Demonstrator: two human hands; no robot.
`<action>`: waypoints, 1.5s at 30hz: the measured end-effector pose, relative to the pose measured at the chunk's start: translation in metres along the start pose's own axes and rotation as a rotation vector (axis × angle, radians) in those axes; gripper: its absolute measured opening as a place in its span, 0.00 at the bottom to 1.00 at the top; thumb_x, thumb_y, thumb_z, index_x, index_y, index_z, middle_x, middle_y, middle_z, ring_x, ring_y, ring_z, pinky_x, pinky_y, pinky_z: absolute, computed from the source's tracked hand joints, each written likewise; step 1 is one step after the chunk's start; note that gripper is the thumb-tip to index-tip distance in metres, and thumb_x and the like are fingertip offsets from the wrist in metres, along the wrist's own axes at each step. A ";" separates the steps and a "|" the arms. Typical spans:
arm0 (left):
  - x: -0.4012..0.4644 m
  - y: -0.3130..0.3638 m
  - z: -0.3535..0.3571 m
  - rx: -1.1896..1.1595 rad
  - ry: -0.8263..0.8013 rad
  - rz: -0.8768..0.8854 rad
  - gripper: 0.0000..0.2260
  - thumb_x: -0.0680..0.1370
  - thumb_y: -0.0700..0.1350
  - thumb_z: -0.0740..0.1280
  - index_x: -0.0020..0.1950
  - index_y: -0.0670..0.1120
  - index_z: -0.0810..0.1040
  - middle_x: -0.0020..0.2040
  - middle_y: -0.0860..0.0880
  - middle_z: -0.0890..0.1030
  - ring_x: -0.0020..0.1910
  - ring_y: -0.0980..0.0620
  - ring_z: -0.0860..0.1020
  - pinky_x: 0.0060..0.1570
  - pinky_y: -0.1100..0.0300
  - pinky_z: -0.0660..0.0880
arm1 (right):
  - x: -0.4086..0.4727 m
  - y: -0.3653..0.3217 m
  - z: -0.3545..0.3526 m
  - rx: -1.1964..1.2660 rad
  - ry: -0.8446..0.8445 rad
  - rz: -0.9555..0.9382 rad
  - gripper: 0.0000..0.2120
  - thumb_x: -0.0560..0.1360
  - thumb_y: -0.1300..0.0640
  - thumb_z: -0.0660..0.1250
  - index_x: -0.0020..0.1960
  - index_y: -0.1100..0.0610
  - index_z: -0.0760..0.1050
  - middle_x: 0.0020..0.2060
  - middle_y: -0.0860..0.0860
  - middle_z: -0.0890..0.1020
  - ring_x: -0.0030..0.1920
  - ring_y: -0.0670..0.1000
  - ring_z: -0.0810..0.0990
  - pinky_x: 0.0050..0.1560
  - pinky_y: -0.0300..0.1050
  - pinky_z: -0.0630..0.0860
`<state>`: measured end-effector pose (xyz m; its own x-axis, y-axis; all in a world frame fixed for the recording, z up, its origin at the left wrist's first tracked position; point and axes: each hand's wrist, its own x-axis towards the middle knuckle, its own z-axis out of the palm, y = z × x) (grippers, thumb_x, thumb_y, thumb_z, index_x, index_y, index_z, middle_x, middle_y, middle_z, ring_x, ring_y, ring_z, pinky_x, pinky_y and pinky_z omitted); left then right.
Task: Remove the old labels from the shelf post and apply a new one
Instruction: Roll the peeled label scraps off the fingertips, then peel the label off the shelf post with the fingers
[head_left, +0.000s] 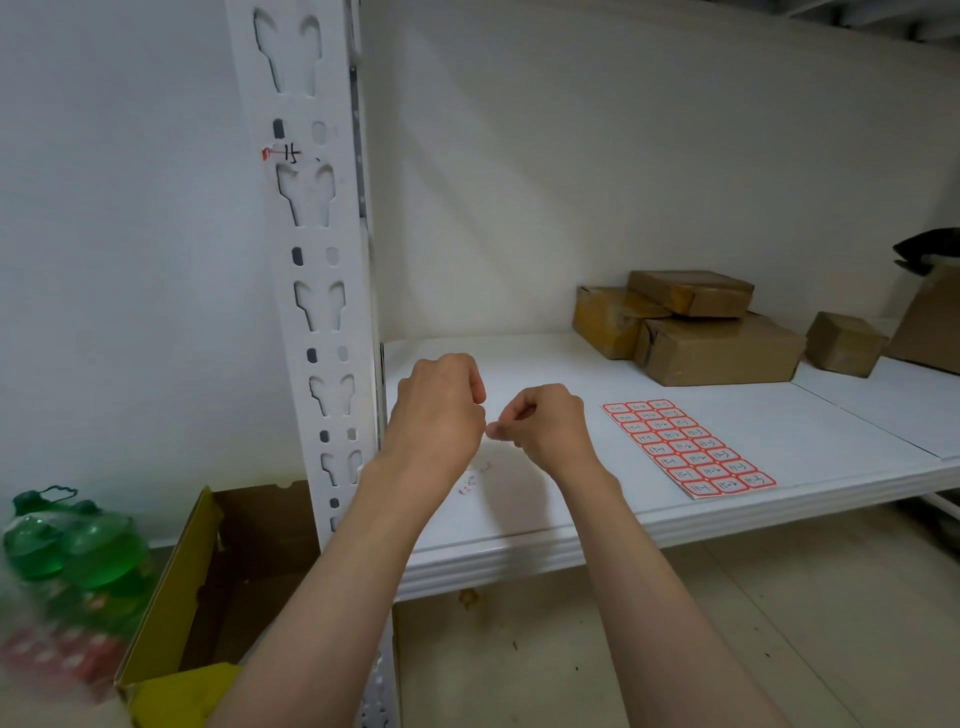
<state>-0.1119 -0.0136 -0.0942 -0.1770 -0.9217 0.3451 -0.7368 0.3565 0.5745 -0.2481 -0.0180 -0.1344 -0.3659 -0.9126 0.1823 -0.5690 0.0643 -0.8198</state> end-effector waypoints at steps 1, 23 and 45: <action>-0.001 0.002 -0.002 -0.011 0.008 0.011 0.08 0.76 0.36 0.67 0.43 0.50 0.77 0.46 0.47 0.82 0.47 0.46 0.80 0.42 0.57 0.74 | 0.000 -0.002 -0.002 0.010 0.011 -0.009 0.05 0.68 0.64 0.78 0.39 0.63 0.83 0.31 0.49 0.80 0.32 0.47 0.77 0.37 0.39 0.73; -0.030 0.010 -0.149 -0.221 0.795 0.573 0.05 0.79 0.44 0.71 0.51 0.44 0.83 0.46 0.52 0.81 0.40 0.62 0.78 0.45 0.74 0.74 | -0.054 -0.173 -0.019 0.475 0.393 -0.792 0.03 0.77 0.61 0.70 0.50 0.56 0.78 0.49 0.51 0.82 0.46 0.44 0.81 0.45 0.35 0.79; -0.009 -0.034 -0.157 -0.675 0.516 0.294 0.13 0.83 0.39 0.65 0.66 0.47 0.82 0.57 0.50 0.86 0.56 0.54 0.84 0.58 0.51 0.81 | -0.072 -0.217 0.022 0.406 0.505 -0.834 0.20 0.70 0.60 0.73 0.53 0.52 0.64 0.50 0.47 0.73 0.53 0.47 0.75 0.50 0.37 0.76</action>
<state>0.0169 0.0068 -0.0001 0.1370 -0.6542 0.7438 -0.1388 0.7308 0.6683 -0.0819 0.0246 0.0184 -0.2897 -0.3256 0.9000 -0.5269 -0.7308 -0.4340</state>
